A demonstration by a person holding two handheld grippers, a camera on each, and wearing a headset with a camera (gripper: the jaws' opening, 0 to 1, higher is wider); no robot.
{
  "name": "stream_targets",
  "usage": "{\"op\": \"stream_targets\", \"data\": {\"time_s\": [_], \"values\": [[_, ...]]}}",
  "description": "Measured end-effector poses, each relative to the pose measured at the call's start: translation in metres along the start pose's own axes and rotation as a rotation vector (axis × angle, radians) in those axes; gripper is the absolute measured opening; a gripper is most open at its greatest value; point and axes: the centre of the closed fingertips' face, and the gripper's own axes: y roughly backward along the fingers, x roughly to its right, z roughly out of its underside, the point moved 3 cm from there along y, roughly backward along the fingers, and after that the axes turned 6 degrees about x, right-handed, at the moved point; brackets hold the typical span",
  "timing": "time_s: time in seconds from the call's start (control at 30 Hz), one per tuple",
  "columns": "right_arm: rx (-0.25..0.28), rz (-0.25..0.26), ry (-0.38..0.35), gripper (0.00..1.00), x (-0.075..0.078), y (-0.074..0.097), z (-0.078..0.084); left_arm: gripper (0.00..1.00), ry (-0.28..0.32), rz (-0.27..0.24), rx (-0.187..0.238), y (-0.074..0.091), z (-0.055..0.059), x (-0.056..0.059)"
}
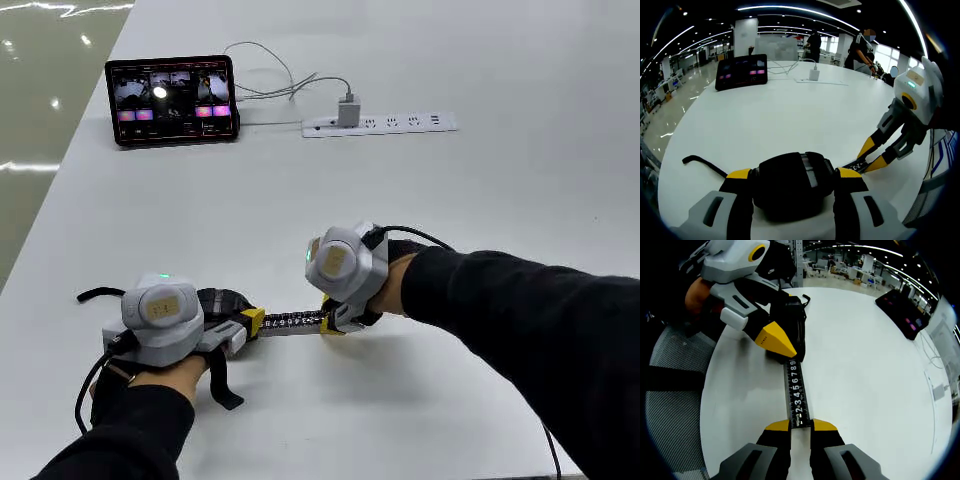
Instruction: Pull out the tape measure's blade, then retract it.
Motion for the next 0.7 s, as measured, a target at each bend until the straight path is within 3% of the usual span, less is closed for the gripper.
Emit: {"op": "stream_targets", "data": {"time_s": [0.7], "values": [[0.026, -0.008, 0.005, 0.10, -0.0012, -0.0042, -0.0077, 0.60, 0.007, 0.004, 0.005, 0.0012, 0.0001, 0.0000]]}}
